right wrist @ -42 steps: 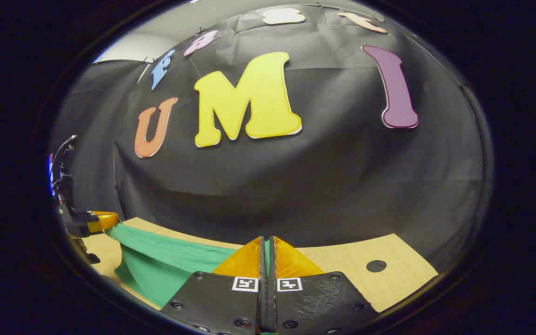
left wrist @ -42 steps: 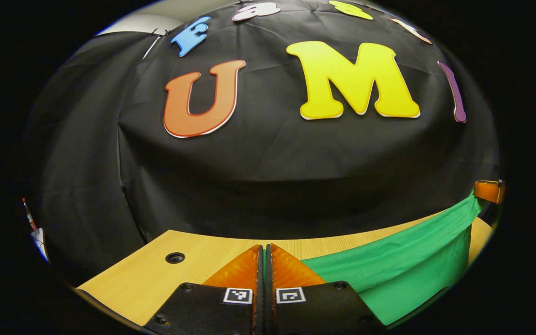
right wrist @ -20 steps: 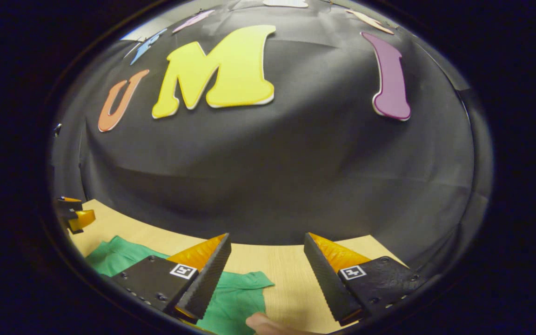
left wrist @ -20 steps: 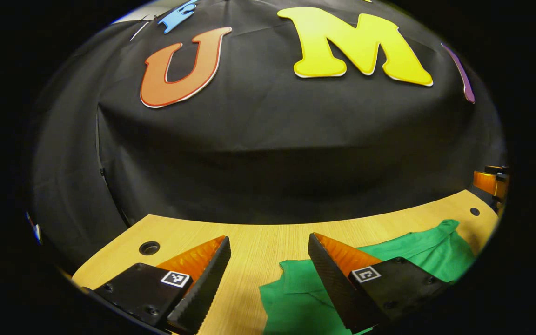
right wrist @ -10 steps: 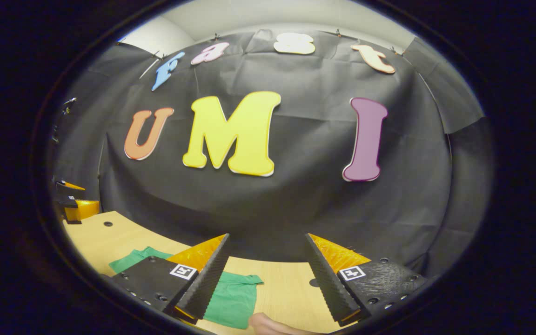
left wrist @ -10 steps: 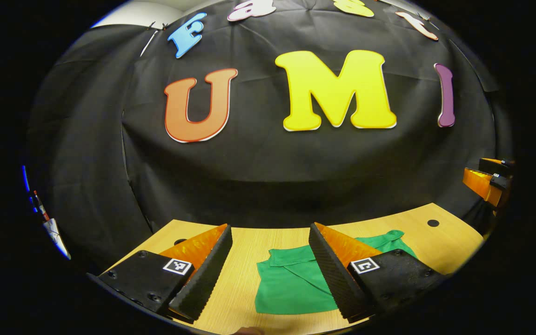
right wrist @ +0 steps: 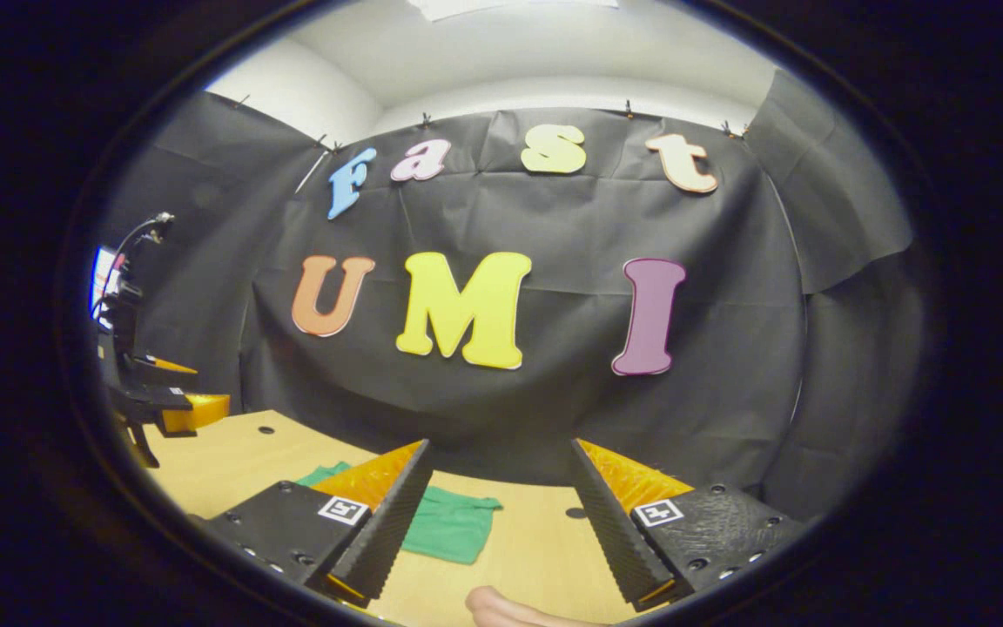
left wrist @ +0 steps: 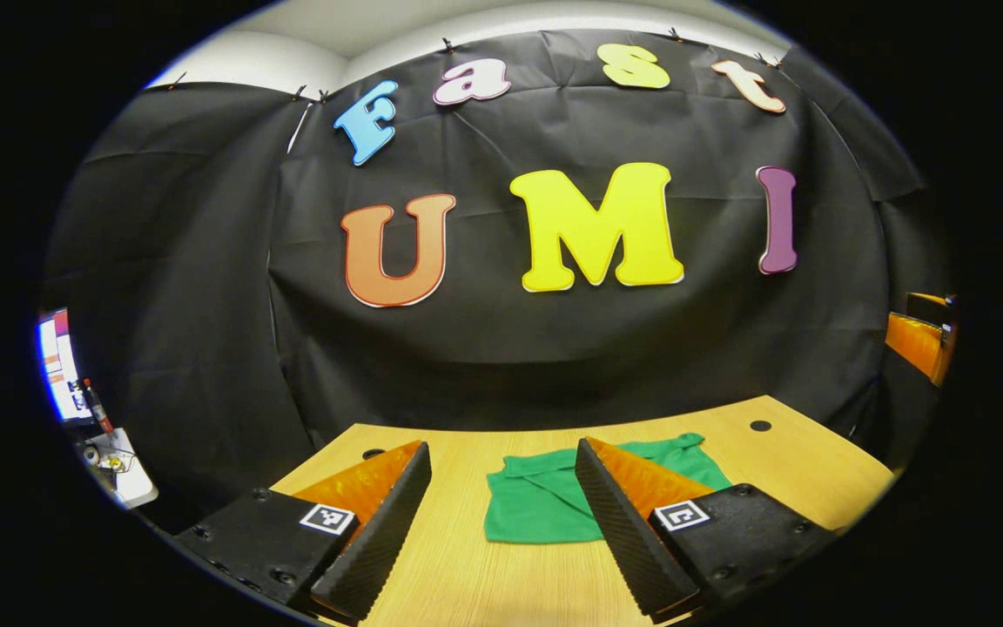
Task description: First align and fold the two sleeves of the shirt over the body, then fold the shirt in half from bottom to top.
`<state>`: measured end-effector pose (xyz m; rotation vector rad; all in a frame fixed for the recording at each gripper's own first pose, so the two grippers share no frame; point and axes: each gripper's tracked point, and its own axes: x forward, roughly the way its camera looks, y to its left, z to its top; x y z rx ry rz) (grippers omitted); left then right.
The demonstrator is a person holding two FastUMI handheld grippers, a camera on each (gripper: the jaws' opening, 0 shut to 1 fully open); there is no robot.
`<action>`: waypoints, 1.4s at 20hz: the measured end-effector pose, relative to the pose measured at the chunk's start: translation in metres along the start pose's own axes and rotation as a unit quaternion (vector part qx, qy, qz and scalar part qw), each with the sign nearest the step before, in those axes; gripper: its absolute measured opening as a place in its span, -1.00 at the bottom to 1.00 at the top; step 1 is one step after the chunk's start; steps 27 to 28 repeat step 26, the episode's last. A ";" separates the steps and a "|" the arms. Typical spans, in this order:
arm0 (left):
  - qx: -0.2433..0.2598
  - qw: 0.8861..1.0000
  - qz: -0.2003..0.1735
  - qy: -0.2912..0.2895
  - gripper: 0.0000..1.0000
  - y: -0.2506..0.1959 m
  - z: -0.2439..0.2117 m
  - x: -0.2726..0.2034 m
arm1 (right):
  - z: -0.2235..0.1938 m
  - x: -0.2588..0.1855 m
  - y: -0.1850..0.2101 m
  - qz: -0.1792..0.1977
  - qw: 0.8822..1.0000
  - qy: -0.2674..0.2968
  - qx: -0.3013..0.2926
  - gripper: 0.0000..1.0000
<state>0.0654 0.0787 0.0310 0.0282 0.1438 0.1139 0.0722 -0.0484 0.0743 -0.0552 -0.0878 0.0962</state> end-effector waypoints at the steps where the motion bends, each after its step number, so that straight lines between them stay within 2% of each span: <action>1: -0.006 1.000 0.005 -0.007 1.00 0.001 -0.003 -0.018 | -0.002 -0.019 -0.001 -0.001 1.000 0.001 0.008 0.89; 3: -0.003 1.000 0.012 -0.026 1.00 0.001 -0.009 -0.045 | -0.007 -0.054 0.004 0.009 1.000 -0.003 0.023 0.92; 6: -0.005 1.000 0.013 -0.025 1.00 -0.002 -0.032 -0.078 | -0.032 -0.096 0.000 -0.001 1.000 0.006 0.026 0.89; 9: -0.010 1.000 -0.005 -0.022 1.00 -0.016 -0.044 -0.106 | -0.063 -0.123 0.010 0.004 1.000 0.025 0.018 0.87; 10: -0.009 1.000 -0.001 -0.030 1.00 -0.015 -0.041 -0.115 | -0.069 -0.128 0.013 0.006 0.999 0.029 0.021 0.89; 13: 0.008 0.999 -0.003 -0.051 1.00 -0.023 -0.043 -0.126 | -0.084 -0.134 0.024 0.013 0.999 0.030 0.029 0.89; 17: 0.040 0.997 -0.009 -0.072 1.00 -0.032 -0.039 -0.139 | -0.102 -0.138 0.034 0.001 0.999 0.031 -0.027 0.92; 21: 0.051 0.995 0.001 -0.089 1.00 -0.030 -0.033 -0.146 | -0.104 -0.149 0.057 0.006 1.000 0.023 -0.016 0.90; 26: 0.013 0.996 -0.017 -0.090 1.00 -0.030 -0.038 -0.142 | -0.106 -0.149 0.076 0.019 0.999 0.021 -0.014 0.90; 28: 0.013 0.996 -0.017 -0.090 1.00 -0.030 -0.038 -0.142 | -0.106 -0.149 0.076 0.019 0.999 0.021 -0.014 0.90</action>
